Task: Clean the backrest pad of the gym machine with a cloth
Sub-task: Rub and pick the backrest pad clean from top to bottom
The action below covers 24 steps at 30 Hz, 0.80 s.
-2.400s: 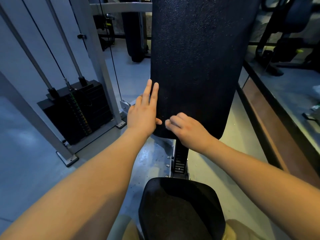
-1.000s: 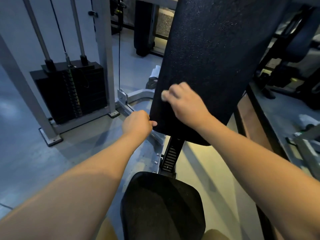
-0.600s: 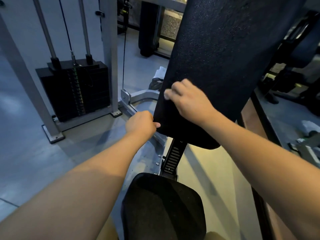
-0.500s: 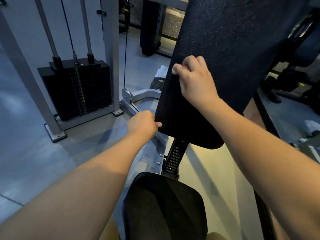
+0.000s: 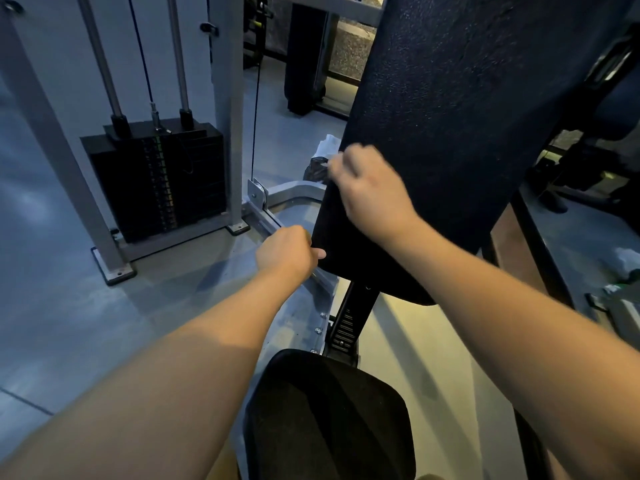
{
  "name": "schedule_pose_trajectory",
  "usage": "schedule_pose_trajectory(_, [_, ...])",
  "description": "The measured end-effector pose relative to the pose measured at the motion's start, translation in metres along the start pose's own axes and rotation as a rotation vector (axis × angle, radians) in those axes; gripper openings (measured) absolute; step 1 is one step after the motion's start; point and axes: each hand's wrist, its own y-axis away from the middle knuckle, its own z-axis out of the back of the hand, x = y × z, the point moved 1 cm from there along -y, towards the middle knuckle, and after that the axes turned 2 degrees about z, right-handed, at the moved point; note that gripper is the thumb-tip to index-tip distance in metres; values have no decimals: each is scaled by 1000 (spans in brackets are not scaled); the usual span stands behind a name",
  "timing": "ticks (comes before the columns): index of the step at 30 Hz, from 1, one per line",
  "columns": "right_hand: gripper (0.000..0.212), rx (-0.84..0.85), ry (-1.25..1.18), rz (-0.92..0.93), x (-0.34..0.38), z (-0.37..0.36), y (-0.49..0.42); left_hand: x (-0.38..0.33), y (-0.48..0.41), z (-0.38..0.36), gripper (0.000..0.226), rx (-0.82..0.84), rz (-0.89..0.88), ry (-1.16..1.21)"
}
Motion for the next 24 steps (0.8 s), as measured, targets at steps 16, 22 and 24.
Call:
schedule_pose_trajectory(16, [28,-6,-34,-102,-1,4,-4,10,-1,-6,37,37,-4,147])
schedule_pose_trajectory(22, [38,153,-140,40,55,-38,76,59,12,-17,42,38,2,215])
schedule_pose_trajectory(24, [35,269,-78,279,67,-41,102,71,17,-16,44,17,56,194])
